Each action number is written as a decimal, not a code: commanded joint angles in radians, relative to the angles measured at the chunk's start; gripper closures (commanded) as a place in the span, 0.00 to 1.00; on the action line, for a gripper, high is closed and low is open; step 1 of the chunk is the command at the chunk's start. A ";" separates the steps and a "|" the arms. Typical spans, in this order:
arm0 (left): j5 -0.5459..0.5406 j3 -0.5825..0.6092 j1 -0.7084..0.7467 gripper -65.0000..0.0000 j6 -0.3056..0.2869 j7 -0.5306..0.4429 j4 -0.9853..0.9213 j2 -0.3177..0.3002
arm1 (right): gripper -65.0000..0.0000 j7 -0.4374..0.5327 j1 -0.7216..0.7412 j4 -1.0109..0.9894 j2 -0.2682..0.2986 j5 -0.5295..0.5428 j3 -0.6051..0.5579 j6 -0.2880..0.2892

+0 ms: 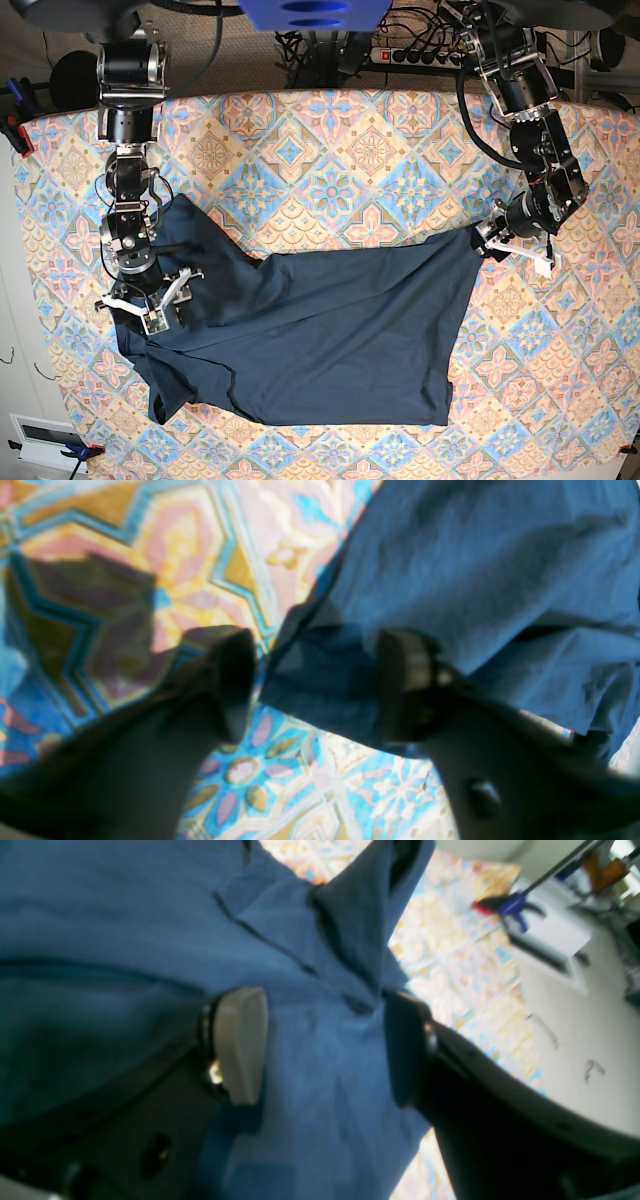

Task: Layout the t-shirt on the table in an organized manner, then fold the t-shirt properly
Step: 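Move the right gripper to the shirt edge and the left gripper inward, then hold the shirt edges with both grippers and pull them apart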

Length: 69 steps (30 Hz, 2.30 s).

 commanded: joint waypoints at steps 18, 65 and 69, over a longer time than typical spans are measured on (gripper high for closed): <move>-0.172 -0.145 -0.084 1.00 -0.042 -0.177 0.123 -0.095 | 0.54 0.008 -0.071 0.040 0.028 0.018 0.004 0.129; 0.195 0.175 0.086 0.60 0.061 -0.455 -0.125 -0.340 | 0.54 -0.207 -0.222 0.175 0.133 0.378 -0.145 0.299; 0.195 0.176 0.079 0.57 0.061 -0.455 -0.125 -0.345 | 0.54 -0.205 -0.222 0.177 0.133 0.378 -0.145 0.299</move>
